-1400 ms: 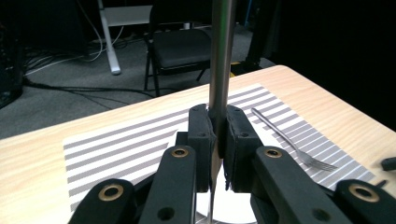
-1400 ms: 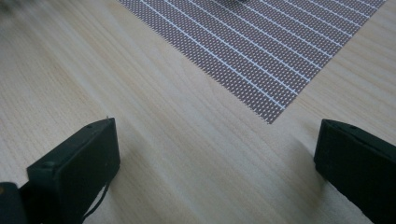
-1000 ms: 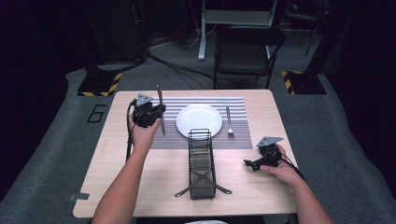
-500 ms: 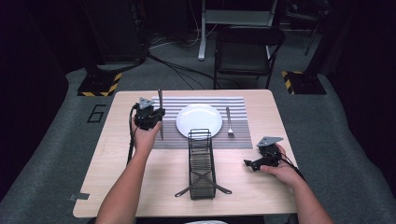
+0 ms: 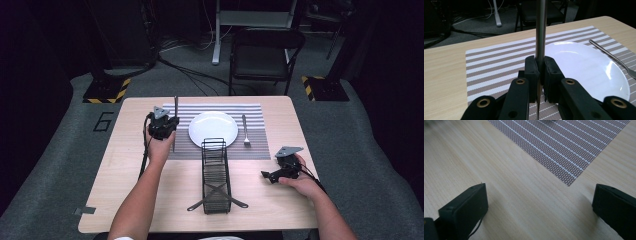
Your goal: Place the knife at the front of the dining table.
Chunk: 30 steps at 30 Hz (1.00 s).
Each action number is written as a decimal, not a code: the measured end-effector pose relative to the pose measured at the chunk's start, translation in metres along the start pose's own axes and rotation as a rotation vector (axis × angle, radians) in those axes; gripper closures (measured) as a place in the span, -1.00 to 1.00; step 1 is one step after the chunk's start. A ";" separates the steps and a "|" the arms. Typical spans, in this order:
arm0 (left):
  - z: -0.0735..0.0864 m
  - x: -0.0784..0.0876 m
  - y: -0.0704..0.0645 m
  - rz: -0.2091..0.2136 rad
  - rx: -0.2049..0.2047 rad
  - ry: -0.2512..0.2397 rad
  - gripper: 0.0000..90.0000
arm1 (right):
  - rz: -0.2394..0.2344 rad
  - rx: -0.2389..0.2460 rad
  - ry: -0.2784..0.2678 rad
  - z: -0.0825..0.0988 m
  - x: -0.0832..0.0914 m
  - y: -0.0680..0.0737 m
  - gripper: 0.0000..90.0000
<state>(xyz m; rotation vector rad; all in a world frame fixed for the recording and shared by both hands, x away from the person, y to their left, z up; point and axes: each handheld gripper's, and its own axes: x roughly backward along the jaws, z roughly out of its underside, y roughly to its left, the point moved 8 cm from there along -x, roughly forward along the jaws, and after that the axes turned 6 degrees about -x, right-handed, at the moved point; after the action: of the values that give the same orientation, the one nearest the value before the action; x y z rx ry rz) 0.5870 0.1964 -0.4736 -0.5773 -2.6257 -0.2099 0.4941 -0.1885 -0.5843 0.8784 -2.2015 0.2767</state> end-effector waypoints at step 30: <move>0.031 -0.042 0.023 -0.111 0.186 0.104 0.84 | 0.001 -0.007 -0.002 0.000 0.000 0.000 -1.00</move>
<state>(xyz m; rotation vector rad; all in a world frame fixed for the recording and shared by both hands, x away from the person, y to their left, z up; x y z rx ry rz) 0.6192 0.2088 -0.5193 -0.3480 -2.5430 -0.0270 0.4941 -0.1880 -0.5842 0.8747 -2.2031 0.2690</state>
